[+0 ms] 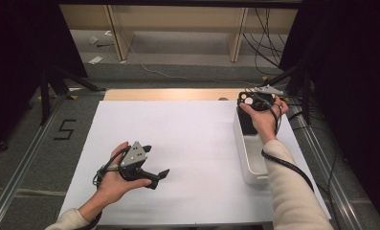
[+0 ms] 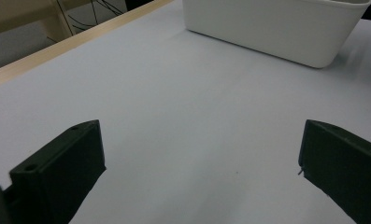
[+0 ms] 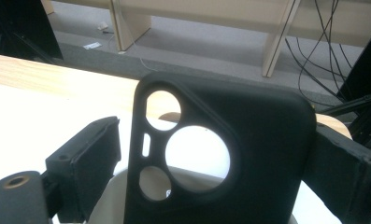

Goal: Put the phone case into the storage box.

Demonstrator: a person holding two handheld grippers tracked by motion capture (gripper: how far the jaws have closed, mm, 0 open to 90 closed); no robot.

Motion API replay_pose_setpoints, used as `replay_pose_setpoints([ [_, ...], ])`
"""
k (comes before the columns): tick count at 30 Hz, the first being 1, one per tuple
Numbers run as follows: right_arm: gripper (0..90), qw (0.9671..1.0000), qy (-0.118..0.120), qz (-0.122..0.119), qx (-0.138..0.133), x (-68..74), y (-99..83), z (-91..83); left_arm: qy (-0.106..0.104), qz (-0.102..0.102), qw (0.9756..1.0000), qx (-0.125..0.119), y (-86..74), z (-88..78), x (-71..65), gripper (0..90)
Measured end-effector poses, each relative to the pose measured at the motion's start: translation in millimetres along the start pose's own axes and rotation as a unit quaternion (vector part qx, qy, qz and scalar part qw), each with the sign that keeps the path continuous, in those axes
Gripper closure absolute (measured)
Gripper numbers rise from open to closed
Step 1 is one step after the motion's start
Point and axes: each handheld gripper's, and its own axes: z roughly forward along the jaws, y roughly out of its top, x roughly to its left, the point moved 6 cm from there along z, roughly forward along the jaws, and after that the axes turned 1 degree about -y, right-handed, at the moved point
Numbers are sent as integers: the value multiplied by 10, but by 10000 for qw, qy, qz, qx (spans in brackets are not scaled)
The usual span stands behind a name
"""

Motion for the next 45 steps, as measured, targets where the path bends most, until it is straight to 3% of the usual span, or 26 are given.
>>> replay_pose_setpoints([
  [14, 6, 9998, -15, -31, -175, -18, 85, -45, 5, -6, 10000, -14, 7, 2, -9, 0],
  [45, 8, 9984, 168, -140, -514, 51, 199, -228, 7, -17, 10000, -12, 6, 5, -9, 0],
])
